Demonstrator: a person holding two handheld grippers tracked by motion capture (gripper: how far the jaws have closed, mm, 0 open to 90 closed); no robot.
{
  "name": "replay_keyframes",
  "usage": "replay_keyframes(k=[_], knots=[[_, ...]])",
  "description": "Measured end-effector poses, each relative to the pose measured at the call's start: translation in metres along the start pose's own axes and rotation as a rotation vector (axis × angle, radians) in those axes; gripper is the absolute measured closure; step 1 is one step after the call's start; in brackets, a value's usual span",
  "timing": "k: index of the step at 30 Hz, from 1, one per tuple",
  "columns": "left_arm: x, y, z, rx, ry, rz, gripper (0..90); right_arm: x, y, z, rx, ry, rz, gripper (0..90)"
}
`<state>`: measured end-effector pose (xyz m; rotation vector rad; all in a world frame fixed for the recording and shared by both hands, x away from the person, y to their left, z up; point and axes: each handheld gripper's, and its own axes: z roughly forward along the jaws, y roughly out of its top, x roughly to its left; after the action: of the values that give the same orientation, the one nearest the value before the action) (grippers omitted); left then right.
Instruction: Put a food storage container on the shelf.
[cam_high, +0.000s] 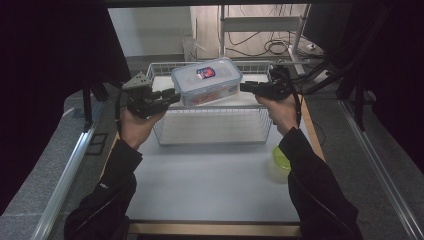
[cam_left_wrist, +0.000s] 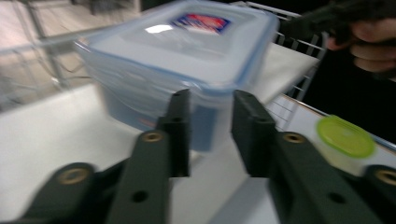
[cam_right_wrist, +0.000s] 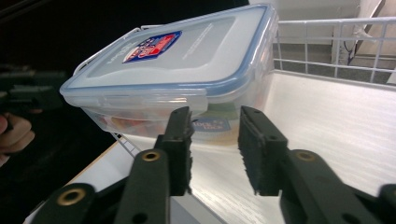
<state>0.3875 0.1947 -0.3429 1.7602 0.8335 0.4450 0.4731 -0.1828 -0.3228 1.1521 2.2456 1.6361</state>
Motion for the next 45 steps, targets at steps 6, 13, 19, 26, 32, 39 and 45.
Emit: replay_keyframes(k=[6, 13, 19, 26, 32, 39, 45], knots=[[-0.005, -0.006, 0.019, 0.055, -0.036, -0.003, 83.6, -0.001, -0.003, 0.001, 0.010, 0.001, -0.003, 73.9], [0.008, 0.000, 0.038, 0.088, 0.006, -0.028, 82.7, 0.003, -0.008, 0.008, 0.028, 0.022, -0.016, 74.6], [0.018, 0.006, 0.045, 0.115, 0.027, -0.044, 82.6, 0.006, -0.012, 0.018, 0.051, 0.023, -0.022, 75.2], [0.020, 0.010, 0.048, 0.128, -0.004, -0.037, 83.8, 0.011, -0.012, 0.023, 0.057, 0.002, -0.047, 80.2], [0.015, 0.006, 0.046, 0.124, -0.006, -0.032, 77.4, 0.015, -0.014, 0.021, 0.058, -0.023, -0.070, 78.9], [0.003, -0.006, 0.036, 0.126, -0.016, -0.008, 65.3, 0.029, -0.029, 0.012, 0.083, -0.051, -0.181, 68.9], [-0.013, -0.022, 0.026, 0.144, -0.020, 0.032, 57.7, 0.033, -0.044, 0.004, 0.085, -0.058, -0.208, 58.9]])
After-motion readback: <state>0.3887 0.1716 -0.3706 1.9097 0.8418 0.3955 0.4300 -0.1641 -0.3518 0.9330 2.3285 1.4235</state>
